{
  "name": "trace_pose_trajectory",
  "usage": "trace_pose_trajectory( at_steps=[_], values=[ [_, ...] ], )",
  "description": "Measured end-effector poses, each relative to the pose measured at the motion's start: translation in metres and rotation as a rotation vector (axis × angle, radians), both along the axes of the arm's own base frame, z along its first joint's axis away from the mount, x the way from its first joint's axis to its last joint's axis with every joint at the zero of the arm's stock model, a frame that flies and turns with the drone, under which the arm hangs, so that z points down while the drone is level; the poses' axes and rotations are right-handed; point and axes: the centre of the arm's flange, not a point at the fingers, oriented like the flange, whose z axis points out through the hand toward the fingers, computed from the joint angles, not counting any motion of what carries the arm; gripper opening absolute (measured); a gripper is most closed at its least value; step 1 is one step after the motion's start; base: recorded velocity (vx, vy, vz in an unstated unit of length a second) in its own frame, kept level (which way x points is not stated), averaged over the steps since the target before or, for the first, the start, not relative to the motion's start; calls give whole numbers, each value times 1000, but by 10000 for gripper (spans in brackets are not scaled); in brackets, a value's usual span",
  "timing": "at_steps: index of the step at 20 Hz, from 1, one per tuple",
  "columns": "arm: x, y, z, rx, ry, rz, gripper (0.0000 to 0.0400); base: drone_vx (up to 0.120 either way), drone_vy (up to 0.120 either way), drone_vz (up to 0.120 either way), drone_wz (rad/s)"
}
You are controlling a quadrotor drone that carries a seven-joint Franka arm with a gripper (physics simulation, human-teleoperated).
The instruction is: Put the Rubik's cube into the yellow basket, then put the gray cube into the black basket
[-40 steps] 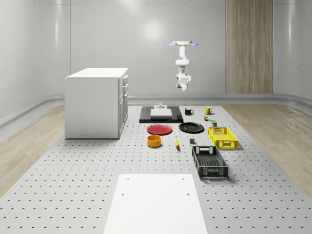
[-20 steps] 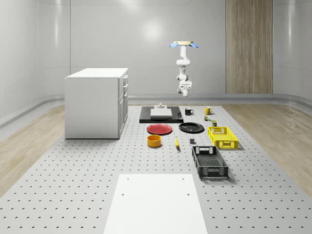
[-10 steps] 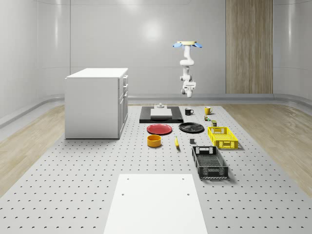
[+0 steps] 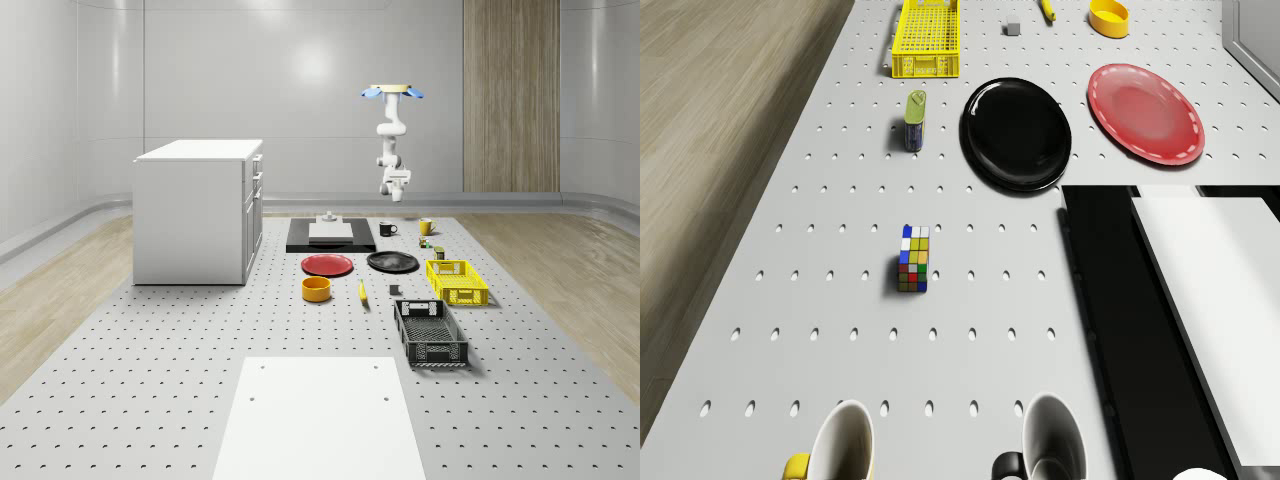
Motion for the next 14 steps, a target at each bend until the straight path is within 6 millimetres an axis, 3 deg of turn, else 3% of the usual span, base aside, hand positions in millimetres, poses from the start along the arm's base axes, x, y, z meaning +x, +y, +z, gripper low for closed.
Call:
trace_pose_trajectory(
  at_steps=[14],
  values=[
    [-1,3,0,-30,-11,-1,400,120,120,0,0]
  ],
)
